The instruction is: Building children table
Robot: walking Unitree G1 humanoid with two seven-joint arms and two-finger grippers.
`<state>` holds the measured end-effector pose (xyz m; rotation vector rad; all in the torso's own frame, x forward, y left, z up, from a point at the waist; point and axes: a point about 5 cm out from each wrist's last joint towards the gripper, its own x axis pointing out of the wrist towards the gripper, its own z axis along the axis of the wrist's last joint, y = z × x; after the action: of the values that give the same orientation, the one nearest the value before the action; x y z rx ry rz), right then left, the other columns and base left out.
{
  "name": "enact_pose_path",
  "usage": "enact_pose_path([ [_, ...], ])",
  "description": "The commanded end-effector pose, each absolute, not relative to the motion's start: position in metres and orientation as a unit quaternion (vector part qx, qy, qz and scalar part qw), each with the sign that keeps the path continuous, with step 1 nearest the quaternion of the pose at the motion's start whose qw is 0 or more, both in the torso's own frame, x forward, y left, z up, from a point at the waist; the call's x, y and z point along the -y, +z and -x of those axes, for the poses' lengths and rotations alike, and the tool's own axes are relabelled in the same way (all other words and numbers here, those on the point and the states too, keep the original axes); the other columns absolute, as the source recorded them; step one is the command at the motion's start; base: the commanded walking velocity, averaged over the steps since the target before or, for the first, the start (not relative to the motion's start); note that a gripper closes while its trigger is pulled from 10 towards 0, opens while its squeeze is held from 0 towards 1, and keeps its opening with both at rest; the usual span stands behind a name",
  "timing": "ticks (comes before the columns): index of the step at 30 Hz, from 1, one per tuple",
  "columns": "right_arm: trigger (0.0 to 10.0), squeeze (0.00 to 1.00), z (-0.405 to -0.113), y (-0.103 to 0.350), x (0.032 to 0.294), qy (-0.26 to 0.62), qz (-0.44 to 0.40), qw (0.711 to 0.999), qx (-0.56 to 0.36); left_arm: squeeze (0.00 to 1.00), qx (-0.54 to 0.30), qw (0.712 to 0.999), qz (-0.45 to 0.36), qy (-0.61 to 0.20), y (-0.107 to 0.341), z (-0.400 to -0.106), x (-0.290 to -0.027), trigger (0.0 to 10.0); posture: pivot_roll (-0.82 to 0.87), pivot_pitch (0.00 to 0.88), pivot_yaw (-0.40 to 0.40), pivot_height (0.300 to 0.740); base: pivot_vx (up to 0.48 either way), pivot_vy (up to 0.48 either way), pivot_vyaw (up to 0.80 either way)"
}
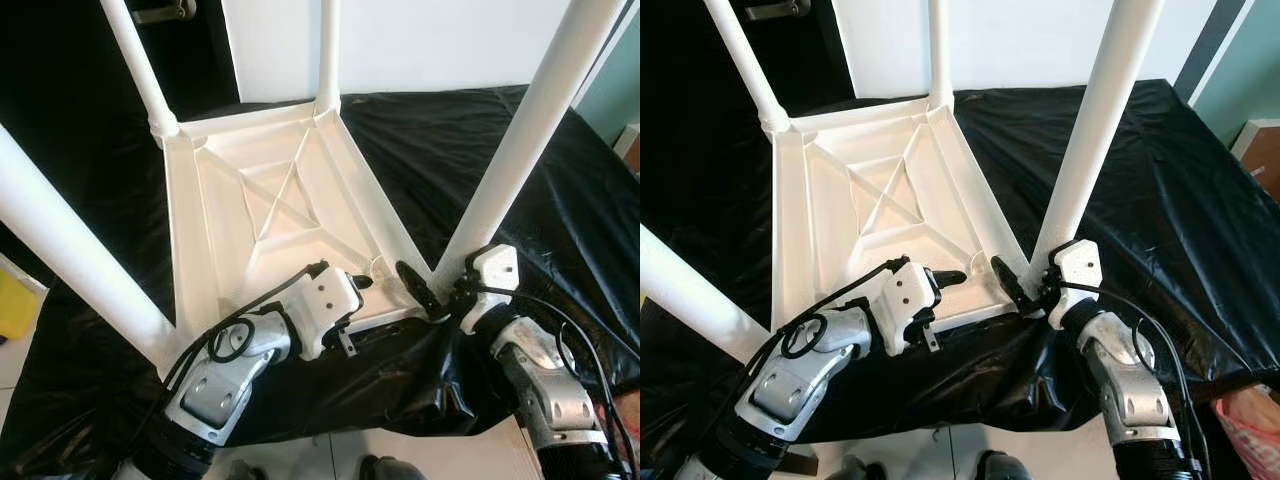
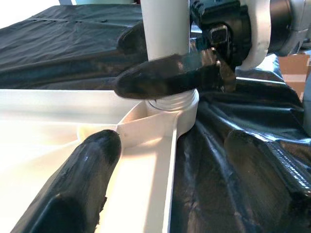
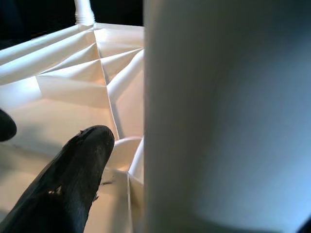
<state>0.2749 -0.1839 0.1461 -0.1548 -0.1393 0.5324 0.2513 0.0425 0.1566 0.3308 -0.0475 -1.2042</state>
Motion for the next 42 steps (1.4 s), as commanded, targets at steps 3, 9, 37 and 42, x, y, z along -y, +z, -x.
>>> enact_pose_path([
  [3,10.0,0.00,-0.276,0.139,0.178,0.297,0.089,0.949,0.055,0.00,0.028,0.818,-0.156,-0.553,0.157,-0.250,-0.042,10.0,-0.15,0.130,0.019,0.740,0.000,0.000,0.00],
  [9,3.3,0.00,-0.277,0.136,0.178,0.309,0.099,0.945,0.052,0.00,0.030,0.813,-0.156,-0.560,0.158,-0.248,-0.038,10.0,-0.14,0.126,0.020,0.740,0.000,0.000,0.00],
  [37,10.0,0.00,-0.257,0.123,0.175,0.138,0.046,0.988,0.058,0.00,0.023,0.804,-0.153,-0.574,0.153,-0.242,-0.035,10.0,-0.17,0.146,0.036,0.740,0.000,0.000,0.00],
  [42,10.0,0.00,-0.255,0.123,0.169,0.098,0.037,0.993,0.061,0.00,0.022,0.804,-0.153,-0.575,0.153,-0.242,-0.036,10.0,-0.17,0.150,0.039,0.740,0.000,0.000,0.00],
])
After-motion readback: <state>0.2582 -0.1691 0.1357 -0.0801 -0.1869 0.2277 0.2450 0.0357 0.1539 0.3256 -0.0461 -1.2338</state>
